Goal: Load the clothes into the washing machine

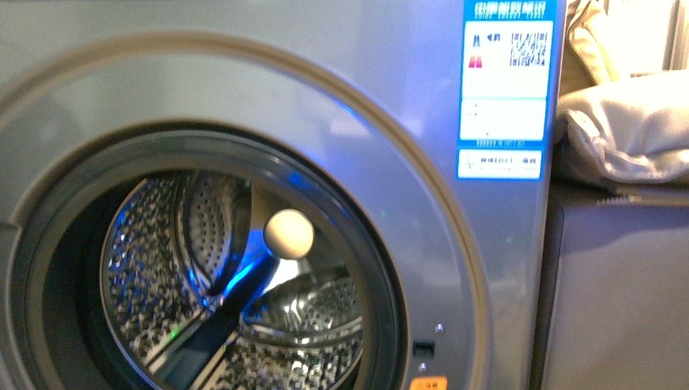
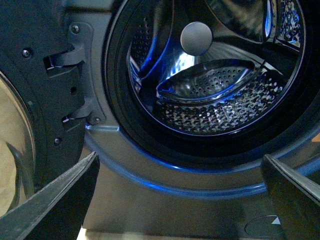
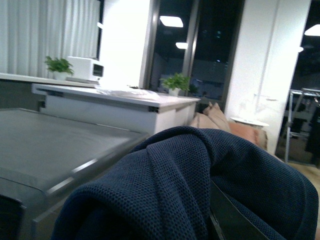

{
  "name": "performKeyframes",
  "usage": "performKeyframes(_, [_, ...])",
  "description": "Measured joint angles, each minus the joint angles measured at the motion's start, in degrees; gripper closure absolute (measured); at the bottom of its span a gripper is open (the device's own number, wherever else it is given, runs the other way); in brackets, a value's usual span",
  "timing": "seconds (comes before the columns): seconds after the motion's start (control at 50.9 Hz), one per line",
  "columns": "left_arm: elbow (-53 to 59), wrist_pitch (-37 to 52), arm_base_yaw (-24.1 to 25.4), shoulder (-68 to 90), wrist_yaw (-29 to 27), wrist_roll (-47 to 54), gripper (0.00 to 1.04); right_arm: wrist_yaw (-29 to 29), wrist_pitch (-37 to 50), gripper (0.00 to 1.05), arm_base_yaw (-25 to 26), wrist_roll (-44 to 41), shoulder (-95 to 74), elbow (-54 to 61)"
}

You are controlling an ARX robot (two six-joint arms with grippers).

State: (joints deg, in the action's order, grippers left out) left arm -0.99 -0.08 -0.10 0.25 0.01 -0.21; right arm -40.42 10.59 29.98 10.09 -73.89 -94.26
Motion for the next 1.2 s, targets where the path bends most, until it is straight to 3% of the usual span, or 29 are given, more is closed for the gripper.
performKeyframes(0.098, [0.00, 0.00, 0.00, 0.00, 0.00, 0.00, 0.07, 3.65, -5.90, 0.98, -8.37, -2.32, 1.31, -4.48])
performKeyframes(0.236, [0.00, 0.00, 0.00, 0.00, -0.02, 0.00, 0.07, 11.89, -14.58, 0.98, -24.68, -8.35, 1.92, -9.27])
performKeyframes(0.55, [0.00, 0.00, 0.00, 0.00, 0.00, 0.00, 0.07, 22.86, -16.22, 0.98, -50.69, -17.31, 3.10, -4.04])
performKeyframes(1.081, [0.02, 0.04, 0.04, 0.00, 0.31, -0.13, 0.07, 23.21, -16.04, 0.98, -52.22, -18.51, 3.56, -3.37])
performKeyframes(1.199, [-0.81, 13.16, 9.14, 7.74, 22.18, -8.48, 0.07, 23.17, -16.04, 0.98, -52.24, -18.51, 3.56, -3.37])
